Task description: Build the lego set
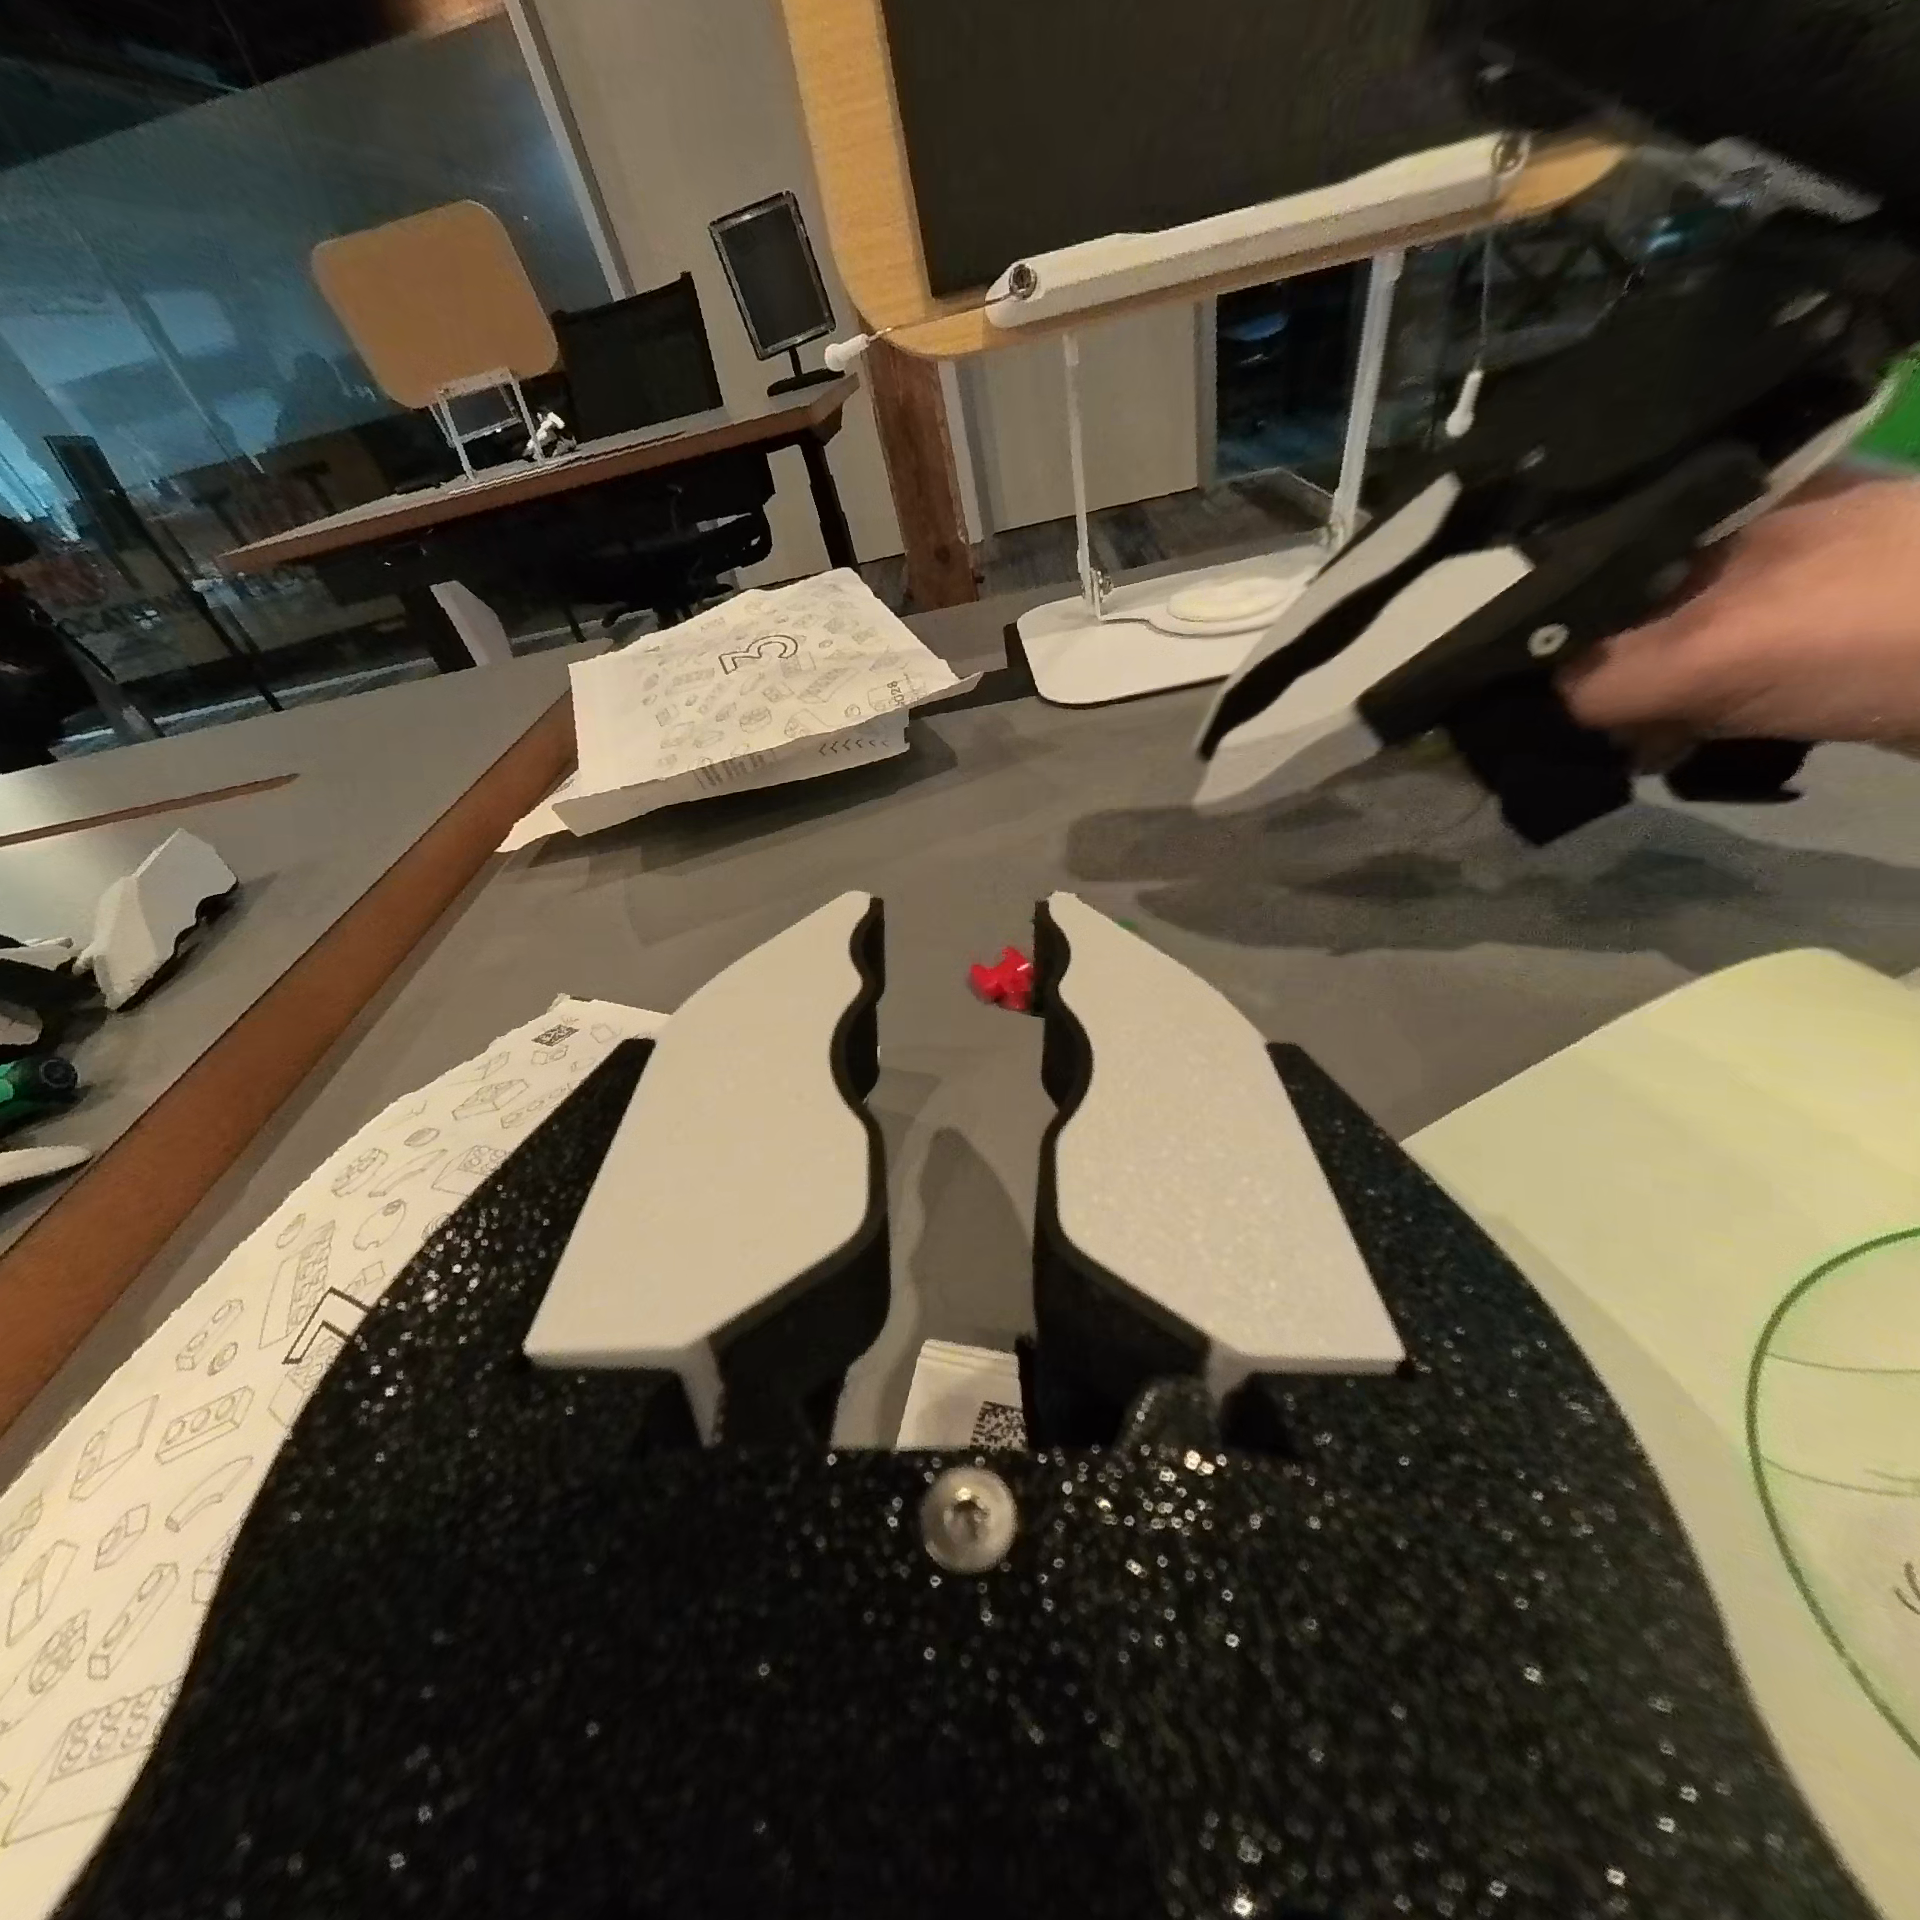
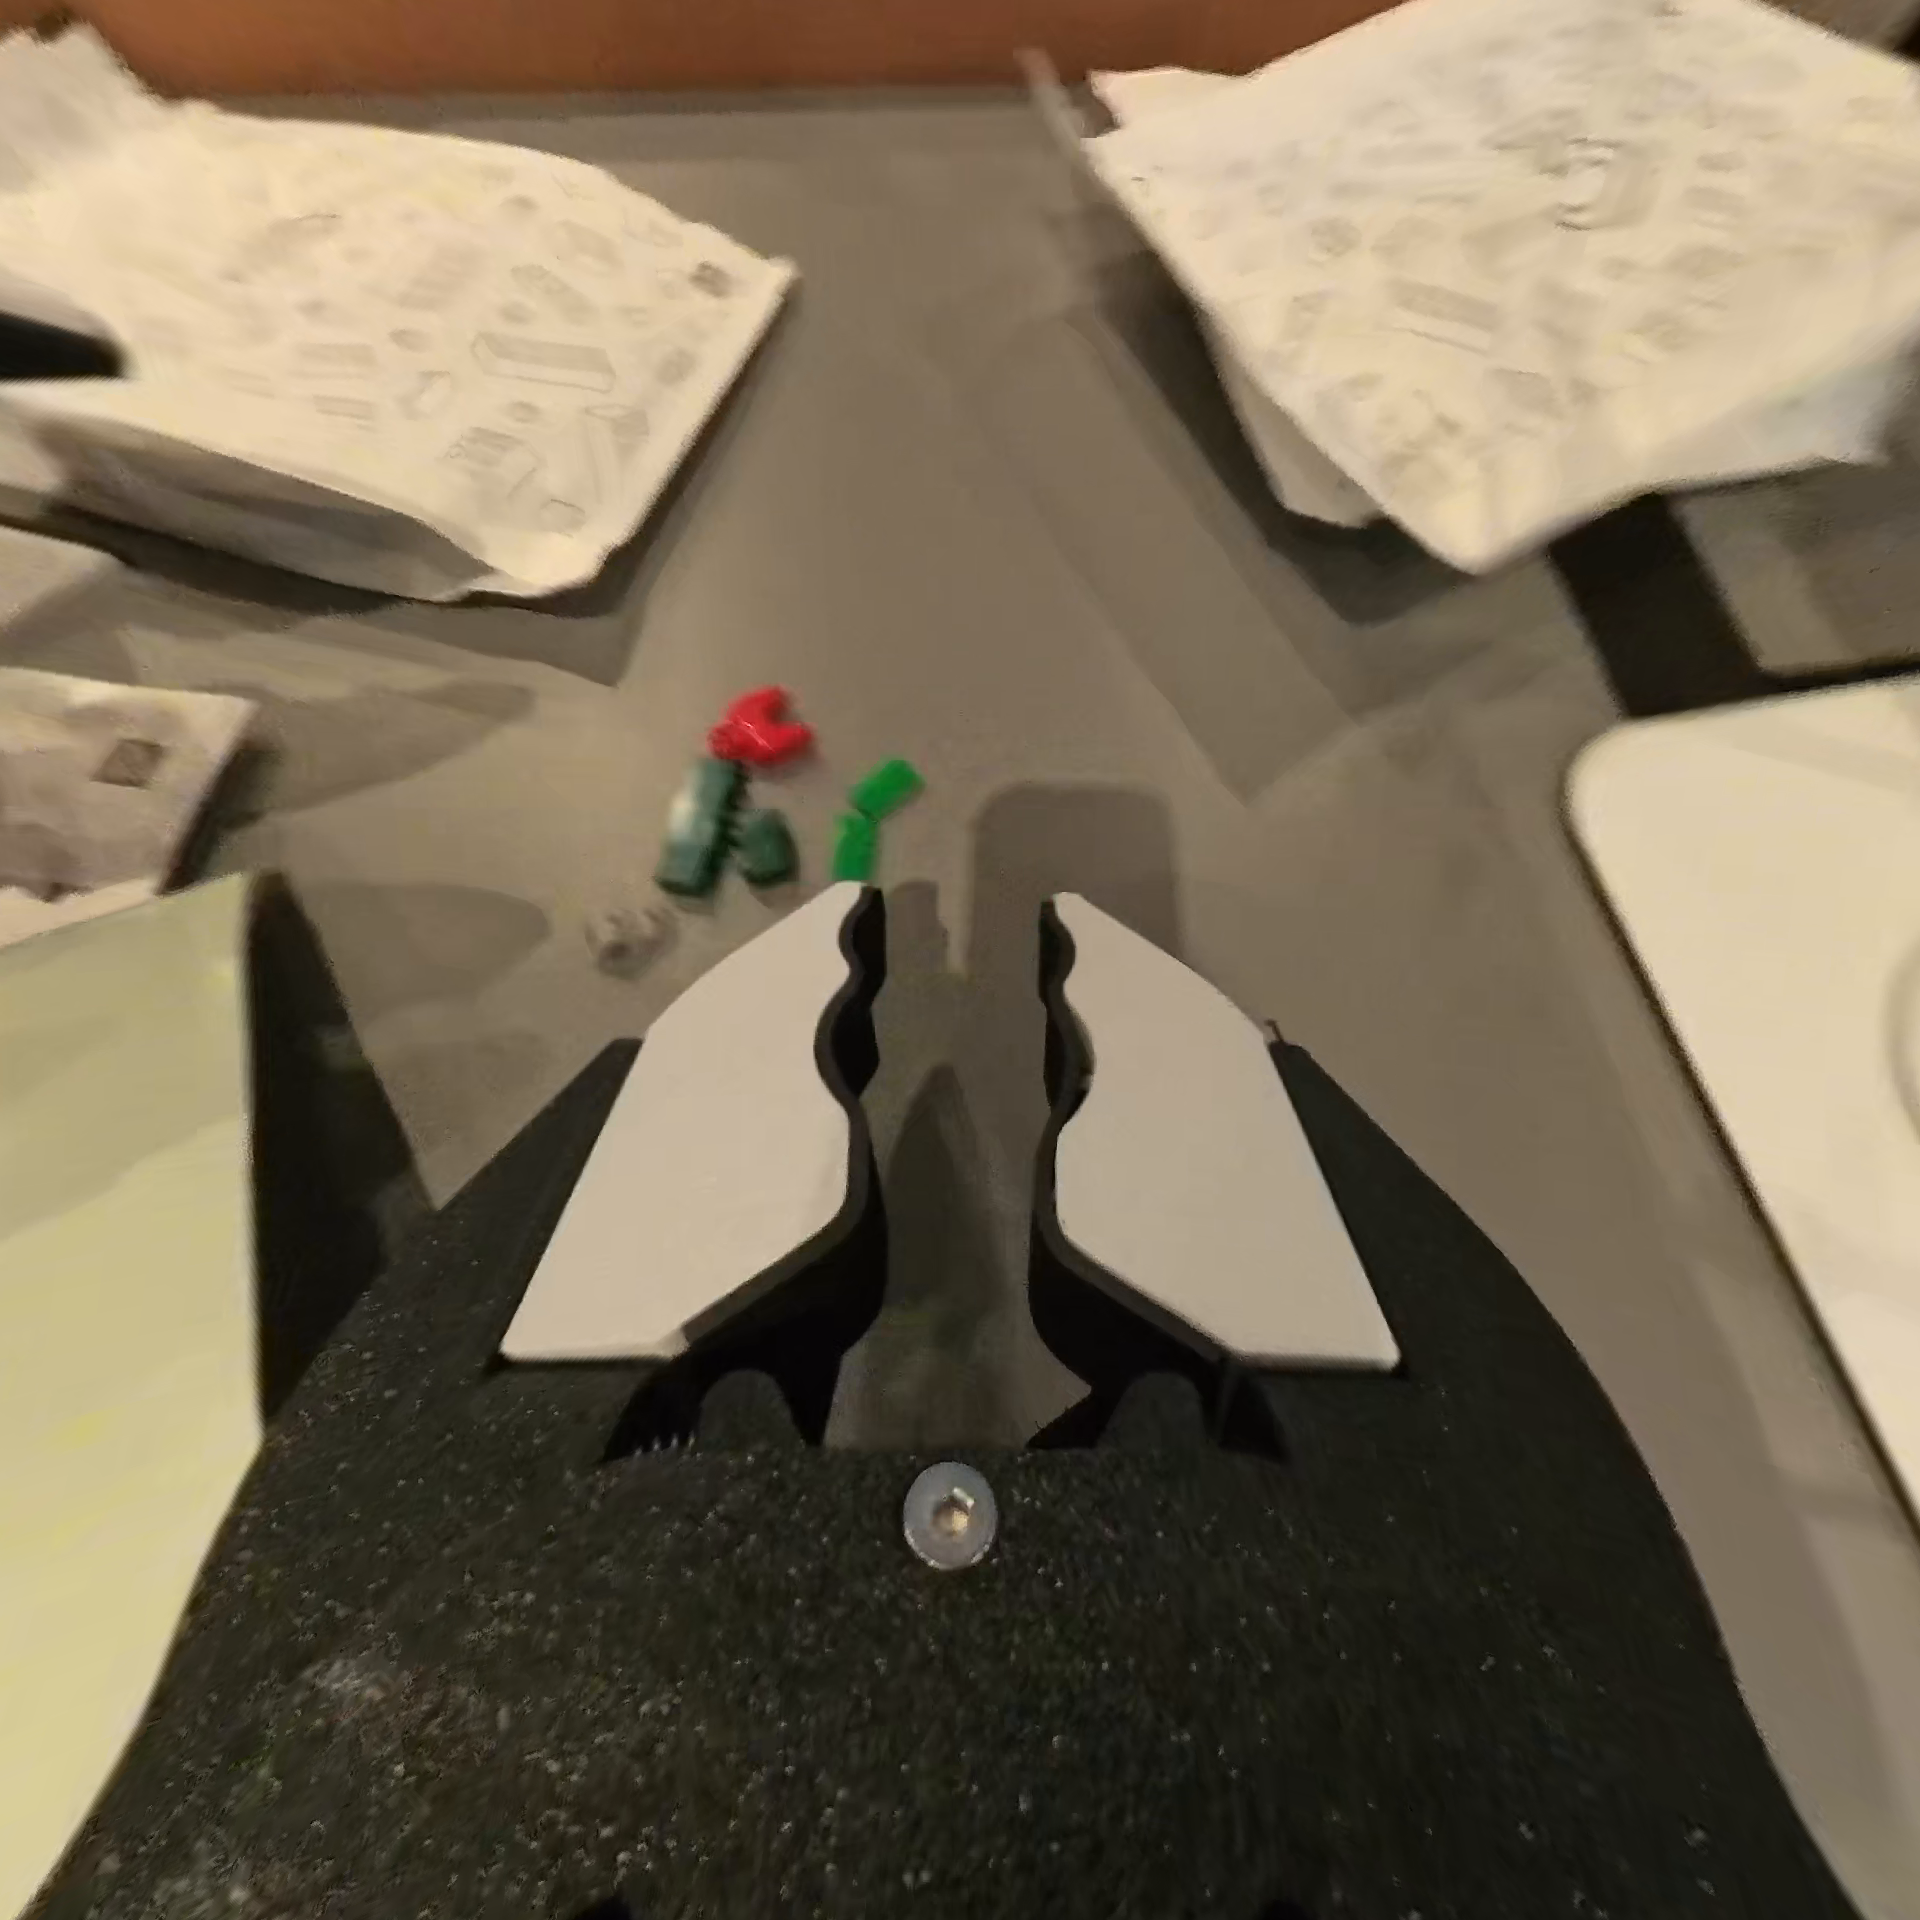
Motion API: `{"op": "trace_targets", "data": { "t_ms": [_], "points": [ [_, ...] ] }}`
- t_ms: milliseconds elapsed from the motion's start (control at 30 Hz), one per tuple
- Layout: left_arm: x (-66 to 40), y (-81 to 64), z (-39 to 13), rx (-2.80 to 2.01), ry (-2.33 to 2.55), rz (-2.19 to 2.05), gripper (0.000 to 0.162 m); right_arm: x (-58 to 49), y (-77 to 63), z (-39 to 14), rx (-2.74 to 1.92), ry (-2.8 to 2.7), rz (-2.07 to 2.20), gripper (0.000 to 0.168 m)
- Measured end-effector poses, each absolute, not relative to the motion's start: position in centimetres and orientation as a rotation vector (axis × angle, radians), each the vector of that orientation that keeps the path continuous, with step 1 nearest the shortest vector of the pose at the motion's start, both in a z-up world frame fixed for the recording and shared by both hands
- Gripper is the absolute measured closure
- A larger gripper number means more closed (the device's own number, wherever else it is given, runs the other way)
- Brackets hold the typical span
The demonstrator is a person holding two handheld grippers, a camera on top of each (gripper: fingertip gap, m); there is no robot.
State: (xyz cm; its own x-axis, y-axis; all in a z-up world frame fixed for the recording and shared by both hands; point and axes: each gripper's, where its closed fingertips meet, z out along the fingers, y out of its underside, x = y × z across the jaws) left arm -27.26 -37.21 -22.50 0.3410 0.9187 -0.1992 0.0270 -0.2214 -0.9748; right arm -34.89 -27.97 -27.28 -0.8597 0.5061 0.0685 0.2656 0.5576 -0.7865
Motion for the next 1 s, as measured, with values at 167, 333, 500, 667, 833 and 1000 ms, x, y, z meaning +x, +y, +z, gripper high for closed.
{"op": "trace_targets", "data": {
  "t_ms": [167, 333, 500, 667, 833, 1000],
  "points": [
    [-27.3, -37.2, -22.4, -1.551, -0.886, 1.062, 0.135, -38.0, -19.5, -28.1, -0.853, -2.353, 1.027, 0.135],
    [-27.2, -37.3, -22.4, -1.547, -0.886, 1.062, 0.135, -38.5, -16.1, -30.1, -0.941, -2.375, 0.921, 0.127],
    [-27.2, -37.2, -22.4, -1.549, -0.883, 1.061, 0.135, -38.7, -15.5, -30.6, -0.979, -2.365, 0.911, 0.127],
    [-27.2, -37.2, -22.4, -1.549, -0.883, 1.059, 0.135, -38.4, -15.4, -30.9, -1.039, -2.404, 0.856, 0.130],
    [-27.2, -37.2, -22.4, -1.546, -0.883, 1.056, 0.135, -37.6, -14.1, -30.0, -1.093, -2.400, 0.884, 0.135],
    [-27.2, -36.9, -22.5, -1.557, -0.874, 1.052, 0.136, -37.2, -14.8, -30.1, -1.026, -2.452, 1.010, 0.133]
  ]
}}
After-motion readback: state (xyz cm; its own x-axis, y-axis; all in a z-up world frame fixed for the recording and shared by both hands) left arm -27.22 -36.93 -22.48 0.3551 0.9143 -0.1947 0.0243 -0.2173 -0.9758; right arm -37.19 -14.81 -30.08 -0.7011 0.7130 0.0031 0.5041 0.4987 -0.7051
